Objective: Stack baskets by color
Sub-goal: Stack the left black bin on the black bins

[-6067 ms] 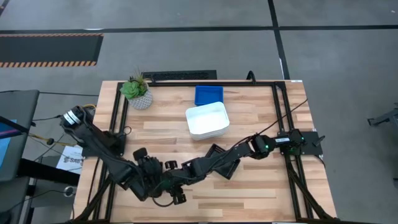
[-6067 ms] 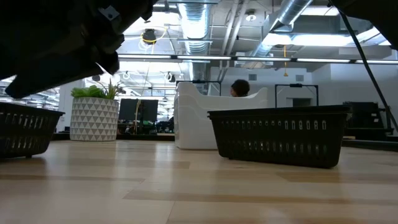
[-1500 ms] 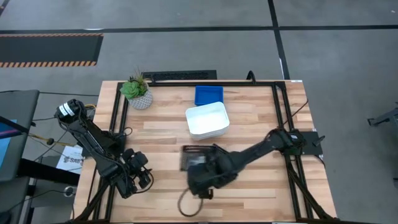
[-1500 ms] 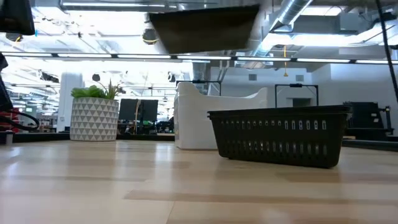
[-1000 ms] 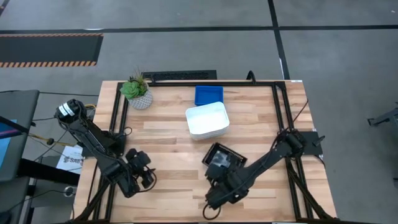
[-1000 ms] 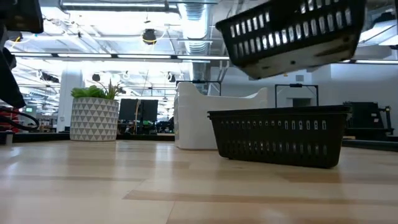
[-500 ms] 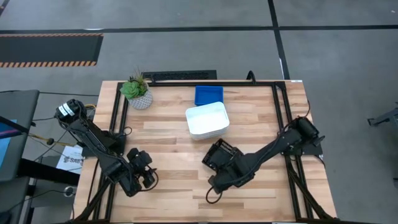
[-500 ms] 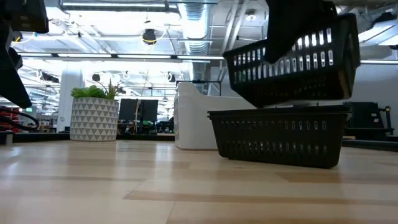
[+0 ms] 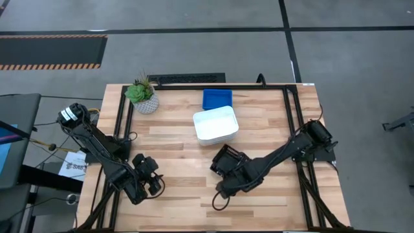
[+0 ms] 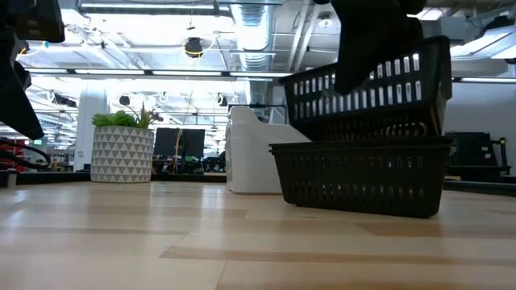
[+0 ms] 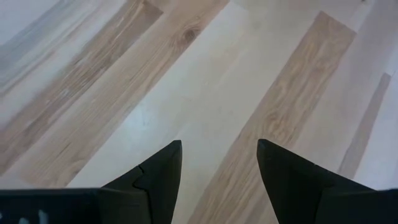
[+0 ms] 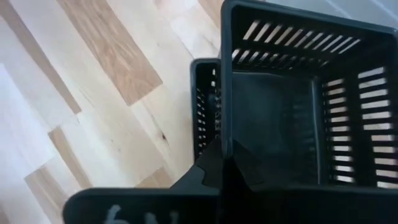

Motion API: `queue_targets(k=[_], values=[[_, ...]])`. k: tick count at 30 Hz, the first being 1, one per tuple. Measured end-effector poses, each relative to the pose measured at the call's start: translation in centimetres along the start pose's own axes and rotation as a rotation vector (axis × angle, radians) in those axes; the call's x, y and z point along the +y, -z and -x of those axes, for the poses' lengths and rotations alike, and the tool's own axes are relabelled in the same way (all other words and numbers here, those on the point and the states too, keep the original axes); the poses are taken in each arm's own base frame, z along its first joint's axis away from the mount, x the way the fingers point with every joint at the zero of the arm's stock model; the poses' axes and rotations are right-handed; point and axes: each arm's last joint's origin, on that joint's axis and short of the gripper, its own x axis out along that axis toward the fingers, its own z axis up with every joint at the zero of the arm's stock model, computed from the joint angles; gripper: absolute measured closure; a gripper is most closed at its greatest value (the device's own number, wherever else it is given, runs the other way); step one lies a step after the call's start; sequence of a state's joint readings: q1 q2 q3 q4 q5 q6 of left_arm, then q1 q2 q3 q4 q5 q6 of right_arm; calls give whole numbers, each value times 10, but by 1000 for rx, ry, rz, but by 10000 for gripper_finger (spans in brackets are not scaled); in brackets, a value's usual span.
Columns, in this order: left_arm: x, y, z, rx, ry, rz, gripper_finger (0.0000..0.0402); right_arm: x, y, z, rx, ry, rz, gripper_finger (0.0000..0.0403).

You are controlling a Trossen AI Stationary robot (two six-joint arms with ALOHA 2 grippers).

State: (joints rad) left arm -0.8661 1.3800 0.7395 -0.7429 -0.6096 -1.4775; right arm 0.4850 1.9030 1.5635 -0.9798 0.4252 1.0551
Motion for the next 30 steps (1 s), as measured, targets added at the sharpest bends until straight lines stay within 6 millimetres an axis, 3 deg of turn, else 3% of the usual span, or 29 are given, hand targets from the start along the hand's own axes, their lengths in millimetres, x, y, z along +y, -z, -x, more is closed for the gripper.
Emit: queue_targets(k=[5, 10, 22, 30], values=[[0, 0, 0, 0, 0, 1, 205, 0, 0, -1, -1, -1, 15, 392], [0, 0, 0, 0, 0, 0, 205, 0, 11, -15, -3, -10, 16, 380], [0, -1, 0, -5, -2, 2, 205, -1, 16, -19, -1, -8, 27, 388], [0, -1, -1, 0, -2, 4, 205, -2, 14, -20, 1, -8, 33, 361]])
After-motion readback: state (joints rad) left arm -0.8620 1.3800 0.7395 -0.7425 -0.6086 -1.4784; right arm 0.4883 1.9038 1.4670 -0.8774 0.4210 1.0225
